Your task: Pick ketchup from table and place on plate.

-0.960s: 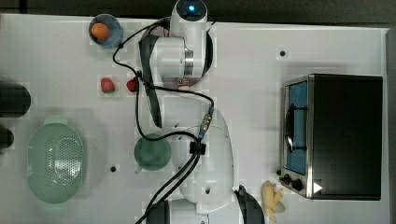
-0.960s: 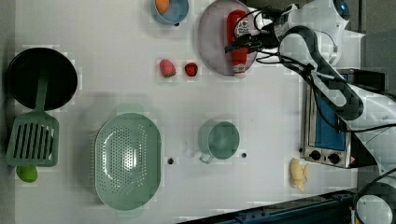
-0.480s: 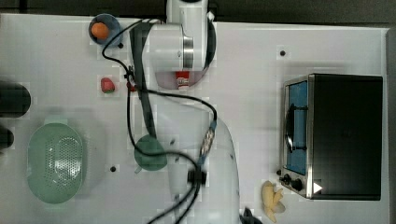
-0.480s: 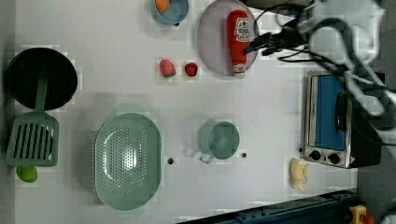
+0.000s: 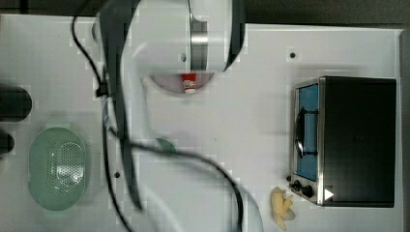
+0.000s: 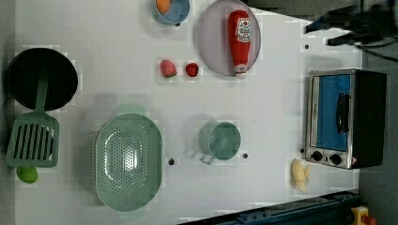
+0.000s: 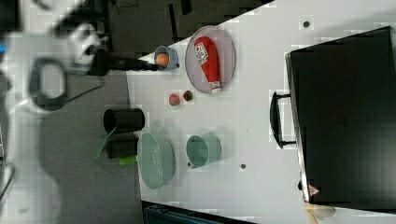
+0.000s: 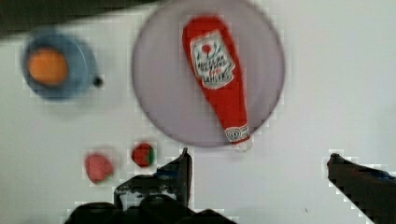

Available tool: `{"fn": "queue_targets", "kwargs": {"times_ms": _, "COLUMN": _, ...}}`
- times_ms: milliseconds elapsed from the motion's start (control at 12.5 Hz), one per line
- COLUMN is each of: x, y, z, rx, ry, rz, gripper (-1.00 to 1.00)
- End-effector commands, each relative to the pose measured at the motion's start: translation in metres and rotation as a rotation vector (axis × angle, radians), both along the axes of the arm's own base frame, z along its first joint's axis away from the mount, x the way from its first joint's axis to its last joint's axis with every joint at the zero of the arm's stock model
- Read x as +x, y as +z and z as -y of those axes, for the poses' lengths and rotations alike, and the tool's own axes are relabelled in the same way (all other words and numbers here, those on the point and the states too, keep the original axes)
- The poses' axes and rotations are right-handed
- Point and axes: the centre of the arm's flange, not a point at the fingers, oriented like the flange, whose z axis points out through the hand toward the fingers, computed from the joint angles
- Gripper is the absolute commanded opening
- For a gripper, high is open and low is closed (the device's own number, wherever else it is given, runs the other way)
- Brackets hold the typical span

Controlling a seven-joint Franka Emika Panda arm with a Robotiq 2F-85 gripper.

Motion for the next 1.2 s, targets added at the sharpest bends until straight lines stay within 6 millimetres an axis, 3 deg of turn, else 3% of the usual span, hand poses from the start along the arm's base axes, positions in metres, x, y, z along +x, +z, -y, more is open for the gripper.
{"fn": "queue_targets", "kwargs": {"times_ms": 80, "x": -0.018, "y": 0.012, "z": 0.037, "rx": -0.029, "ry": -0.293, "rz": -0.066, "gripper": 1.0}}
{"fn": "queue_targets", "kwargs": {"times_ms": 640, "x": -0.083, "y": 0.045, "z": 0.04, "rx": -0.058, "ry": -0.392, "rz": -0.069, "gripper": 1.0}}
{"fn": "queue_targets", "kwargs": {"times_ms": 880, "x": -0.112, "y": 0.052, "z": 0.043, "rx": -0.073, "ry": -0.547, "rz": -0.085, "gripper": 1.0}}
{"fn": "queue_targets", "kwargs": {"times_ms": 1200, "x": -0.144, "y": 0.056, "z": 0.042, "rx": -0.072, "ry": -0.551, "rz": -0.045, "gripper": 1.0}}
